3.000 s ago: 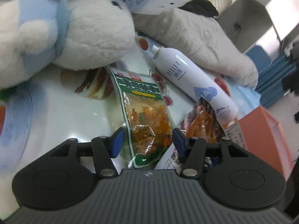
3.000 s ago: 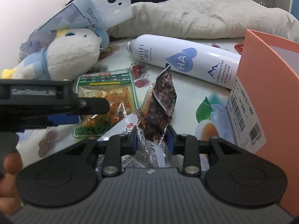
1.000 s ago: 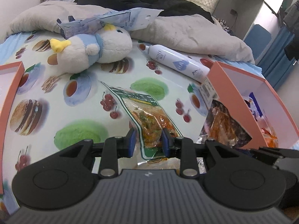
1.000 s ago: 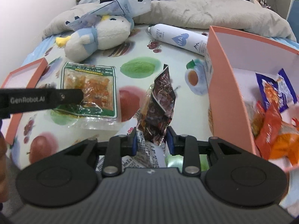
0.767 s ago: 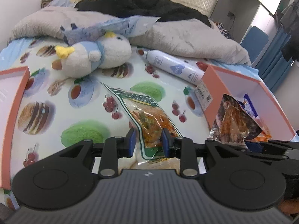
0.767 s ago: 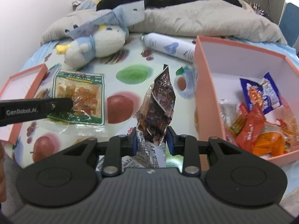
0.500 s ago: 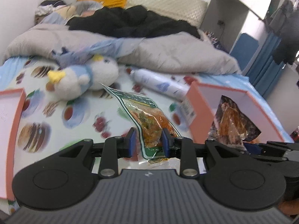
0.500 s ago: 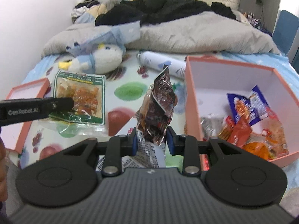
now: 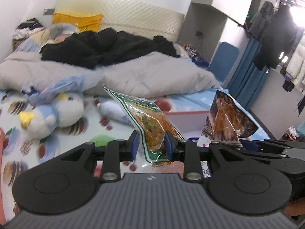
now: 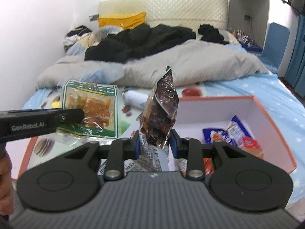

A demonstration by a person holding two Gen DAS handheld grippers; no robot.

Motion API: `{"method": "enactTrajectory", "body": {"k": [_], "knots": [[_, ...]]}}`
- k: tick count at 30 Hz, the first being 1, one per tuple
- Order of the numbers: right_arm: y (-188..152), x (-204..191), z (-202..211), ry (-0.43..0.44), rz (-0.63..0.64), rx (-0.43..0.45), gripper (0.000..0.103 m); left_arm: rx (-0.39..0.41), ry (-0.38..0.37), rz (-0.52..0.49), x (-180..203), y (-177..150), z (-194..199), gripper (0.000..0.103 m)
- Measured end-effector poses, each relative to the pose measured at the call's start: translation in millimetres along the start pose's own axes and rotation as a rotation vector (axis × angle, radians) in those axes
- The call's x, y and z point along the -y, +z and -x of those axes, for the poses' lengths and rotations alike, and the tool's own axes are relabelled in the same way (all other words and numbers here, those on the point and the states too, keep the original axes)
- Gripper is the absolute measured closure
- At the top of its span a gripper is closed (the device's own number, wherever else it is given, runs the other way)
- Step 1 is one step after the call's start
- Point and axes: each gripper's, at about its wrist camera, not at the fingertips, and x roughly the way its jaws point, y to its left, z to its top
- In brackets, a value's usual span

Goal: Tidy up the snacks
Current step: 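Carry the green packet with the left gripper while the right carries the brown packet over the box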

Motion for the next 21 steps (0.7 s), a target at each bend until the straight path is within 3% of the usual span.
{"method": "enactTrajectory", "body": {"k": [11, 21], "knots": [[22.9, 63.8, 12.7, -0.067, -0.036, 0.071, 0.069, 0.038, -0.093, -0.077, 66.3, 37.5, -30.8, 0.07], [7.5, 125.0, -22.4, -0.129, -0.121, 0.02, 0.069, -0.08, -0.124, -0.099, 97.7, 27.5, -111.2, 0.07]]}}
